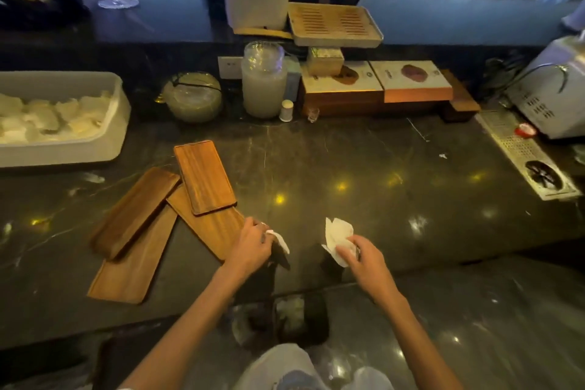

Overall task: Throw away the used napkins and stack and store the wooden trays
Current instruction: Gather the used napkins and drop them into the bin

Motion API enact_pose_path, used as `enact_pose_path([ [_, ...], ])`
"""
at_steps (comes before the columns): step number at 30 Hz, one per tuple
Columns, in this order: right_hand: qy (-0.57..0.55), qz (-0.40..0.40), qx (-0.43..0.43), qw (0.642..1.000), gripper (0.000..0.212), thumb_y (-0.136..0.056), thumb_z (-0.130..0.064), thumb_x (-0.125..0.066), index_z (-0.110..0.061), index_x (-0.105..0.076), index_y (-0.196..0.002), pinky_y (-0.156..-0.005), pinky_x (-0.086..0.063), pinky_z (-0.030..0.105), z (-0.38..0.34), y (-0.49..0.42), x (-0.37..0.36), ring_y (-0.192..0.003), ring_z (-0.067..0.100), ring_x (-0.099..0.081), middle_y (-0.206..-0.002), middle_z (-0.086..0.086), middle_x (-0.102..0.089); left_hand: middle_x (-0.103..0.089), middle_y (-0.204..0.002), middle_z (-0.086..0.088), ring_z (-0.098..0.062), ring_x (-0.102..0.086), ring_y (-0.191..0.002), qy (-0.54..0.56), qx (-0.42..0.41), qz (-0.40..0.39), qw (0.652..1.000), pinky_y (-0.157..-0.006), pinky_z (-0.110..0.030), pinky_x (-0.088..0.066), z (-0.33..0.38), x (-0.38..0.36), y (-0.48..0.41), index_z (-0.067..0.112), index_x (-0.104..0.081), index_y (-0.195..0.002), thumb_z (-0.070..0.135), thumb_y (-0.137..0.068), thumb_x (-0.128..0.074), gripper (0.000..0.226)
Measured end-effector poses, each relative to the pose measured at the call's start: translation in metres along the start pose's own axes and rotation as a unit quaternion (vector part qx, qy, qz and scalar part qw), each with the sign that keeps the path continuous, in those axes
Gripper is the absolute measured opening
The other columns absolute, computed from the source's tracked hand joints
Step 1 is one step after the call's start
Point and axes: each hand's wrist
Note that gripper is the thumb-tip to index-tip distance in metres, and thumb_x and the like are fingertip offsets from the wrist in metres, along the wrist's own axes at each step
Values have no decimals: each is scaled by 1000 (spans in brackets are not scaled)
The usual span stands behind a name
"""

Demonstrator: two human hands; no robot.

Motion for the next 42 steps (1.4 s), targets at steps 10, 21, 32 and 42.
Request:
enact_pose_path([
  [10, -31, -35, 85, 995, 17, -88, -15, -69, -16, -71, -104, -70, -41, 2, 91, 107, 12, -88, 7, -60, -99, -5, -68, -54, -126, -20, -31, -50, -123, 3, 28, 69, 997, -101, -30, -37, 47, -75, 144, -2, -66, -109, 8, -89, -60, 23],
  [21, 18, -31, 11, 999, 39, -86, 4, -60, -21, -69, -114, -108, -42, 31, 142, 189, 7, -126, 15, -50, -134, 2, -55, -48, -136, -4, -10, -49, -115, 65, 79, -8, 995, -94, -23, -36, 28, -136, 226, 9, -66, -118, 29, -96, -56, 31],
  [32, 5, 8, -92, 996, 34, -90, -2, -61, -26, -65, -114, -79, -42, 2, 261, 111, -109, -104, 6, -59, -115, -11, -61, -61, -125, -13, -27, -60, -114, 91, 111, -36, 989, -92, -25, -45, -64, -295, 138, 8, -68, -113, 2, -89, -63, 25],
  [42, 6, -110, -1, 994, 28, -87, 4, -62, -12, -71, -109, -86, -33, 0, 414, 15, -248, -102, 24, -62, -110, 9, -66, -72, -111, -16, -29, -67, -104, 59, 162, -40, 984, -88, -18, -43, -180, -450, 95, 4, -73, -108, 4, -94, -57, 21],
])
Point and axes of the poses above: each hand's wrist, its own y-axis away from the middle knuckle, its own x-axis out of the back of the hand, z = x × y
